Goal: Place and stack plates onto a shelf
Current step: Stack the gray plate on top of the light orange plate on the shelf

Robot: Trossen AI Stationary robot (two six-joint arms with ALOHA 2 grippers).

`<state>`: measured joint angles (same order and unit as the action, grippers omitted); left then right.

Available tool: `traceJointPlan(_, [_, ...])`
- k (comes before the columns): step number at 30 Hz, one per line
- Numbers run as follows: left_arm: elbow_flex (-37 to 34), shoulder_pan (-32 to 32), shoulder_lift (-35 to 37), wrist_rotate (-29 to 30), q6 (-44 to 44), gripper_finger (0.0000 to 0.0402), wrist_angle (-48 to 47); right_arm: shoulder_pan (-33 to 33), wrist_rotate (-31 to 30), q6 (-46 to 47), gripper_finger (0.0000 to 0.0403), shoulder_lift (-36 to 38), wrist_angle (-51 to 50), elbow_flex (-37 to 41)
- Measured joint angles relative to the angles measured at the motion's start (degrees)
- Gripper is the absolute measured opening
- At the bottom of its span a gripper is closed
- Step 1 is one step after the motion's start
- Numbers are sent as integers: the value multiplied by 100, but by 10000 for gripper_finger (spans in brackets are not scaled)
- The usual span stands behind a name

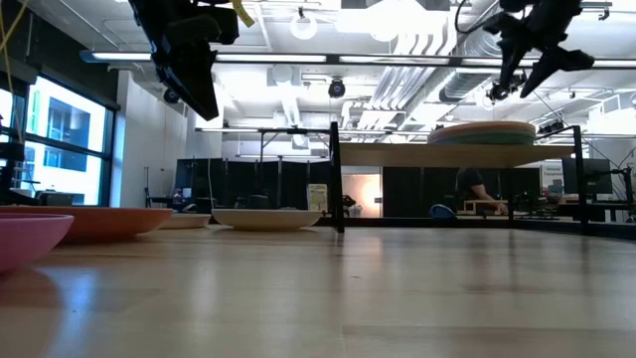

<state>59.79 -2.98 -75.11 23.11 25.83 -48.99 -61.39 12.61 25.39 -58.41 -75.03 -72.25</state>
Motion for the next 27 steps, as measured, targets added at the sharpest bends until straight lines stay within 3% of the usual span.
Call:
traceJointPlan(9, [0, 0, 0, 0, 0, 149, 0, 630, 141, 59, 183, 227, -54, 0])
traceJointPlan(14, [0, 0, 0, -55, -46, 149, -2, 1353, 492, 241, 183, 216, 12, 0])
traceJointPlan(27, [2, -2, 0, -49, -50, 149, -2, 3317, 333, 1053, 183, 216, 746, 0])
